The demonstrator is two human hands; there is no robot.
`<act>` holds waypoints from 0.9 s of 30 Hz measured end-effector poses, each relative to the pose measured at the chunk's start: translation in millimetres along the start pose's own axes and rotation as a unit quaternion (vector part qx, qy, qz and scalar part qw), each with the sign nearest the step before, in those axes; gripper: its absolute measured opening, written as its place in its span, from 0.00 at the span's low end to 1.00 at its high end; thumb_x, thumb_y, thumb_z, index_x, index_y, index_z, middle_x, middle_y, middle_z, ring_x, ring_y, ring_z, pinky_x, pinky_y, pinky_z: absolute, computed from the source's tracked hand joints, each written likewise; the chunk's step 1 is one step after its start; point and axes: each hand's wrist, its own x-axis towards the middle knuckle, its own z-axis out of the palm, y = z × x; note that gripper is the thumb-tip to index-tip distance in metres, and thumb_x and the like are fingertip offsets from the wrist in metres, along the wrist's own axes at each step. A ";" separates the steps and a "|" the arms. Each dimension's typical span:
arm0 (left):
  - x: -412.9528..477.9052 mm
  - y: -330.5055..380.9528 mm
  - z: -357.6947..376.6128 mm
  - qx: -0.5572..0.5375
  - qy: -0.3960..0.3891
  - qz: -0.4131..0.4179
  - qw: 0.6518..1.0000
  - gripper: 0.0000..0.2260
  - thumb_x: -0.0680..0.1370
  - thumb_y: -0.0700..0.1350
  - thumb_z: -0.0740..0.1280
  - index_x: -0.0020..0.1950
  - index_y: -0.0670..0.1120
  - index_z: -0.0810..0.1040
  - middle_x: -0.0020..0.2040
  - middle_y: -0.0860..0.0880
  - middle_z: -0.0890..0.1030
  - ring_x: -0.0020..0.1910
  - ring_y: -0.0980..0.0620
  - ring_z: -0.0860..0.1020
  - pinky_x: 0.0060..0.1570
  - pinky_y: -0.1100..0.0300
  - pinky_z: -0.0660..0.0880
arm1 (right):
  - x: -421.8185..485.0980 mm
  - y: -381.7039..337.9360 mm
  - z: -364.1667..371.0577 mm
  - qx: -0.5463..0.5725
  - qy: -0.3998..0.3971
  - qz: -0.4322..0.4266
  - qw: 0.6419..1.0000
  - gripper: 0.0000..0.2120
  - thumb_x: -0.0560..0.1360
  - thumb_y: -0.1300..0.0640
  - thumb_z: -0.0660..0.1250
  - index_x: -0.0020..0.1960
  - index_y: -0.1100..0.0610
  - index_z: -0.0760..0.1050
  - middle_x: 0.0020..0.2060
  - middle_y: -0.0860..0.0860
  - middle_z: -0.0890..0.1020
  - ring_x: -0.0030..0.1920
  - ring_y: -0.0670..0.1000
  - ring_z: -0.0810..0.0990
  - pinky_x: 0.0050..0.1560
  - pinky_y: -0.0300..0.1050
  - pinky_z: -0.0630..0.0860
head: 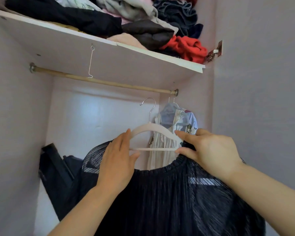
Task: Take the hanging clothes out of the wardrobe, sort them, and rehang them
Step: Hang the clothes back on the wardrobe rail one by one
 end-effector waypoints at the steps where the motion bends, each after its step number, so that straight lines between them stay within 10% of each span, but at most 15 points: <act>1: 6.2 -4.1 11.8 -0.003 -0.003 0.000 1.000 0.30 0.80 0.51 0.59 0.77 0.49 0.48 0.75 0.51 0.56 0.73 0.53 0.55 0.69 0.63 0.50 | 7.7 6.9 11.8 -0.003 0.002 -0.001 1.000 0.22 0.66 0.36 0.59 0.50 0.45 0.82 0.25 0.48 0.73 0.19 0.52 0.73 0.28 0.27 0.48; 10: 66.9 -57.6 133.1 -0.050 0.008 0.026 0.998 0.30 0.79 0.53 0.60 0.77 0.47 0.51 0.75 0.50 0.57 0.73 0.52 0.57 0.67 0.65 0.50 | 74.6 56.7 100.5 -0.116 -0.068 0.065 0.989 0.23 0.73 0.31 0.52 0.66 0.34 0.64 0.51 0.46 0.75 0.52 0.51 0.79 0.37 0.41 0.69; 27: 180.5 -193.9 297.2 -0.065 -0.007 0.090 0.994 0.33 0.61 0.45 0.80 0.63 0.39 0.75 0.56 0.45 0.80 0.49 0.46 0.81 0.46 0.54 0.77 | 263.5 134.4 238.9 -0.247 -0.049 0.213 0.944 0.16 0.73 0.35 0.62 0.51 0.45 0.78 0.38 0.49 0.73 0.39 0.54 0.73 0.32 0.39 0.64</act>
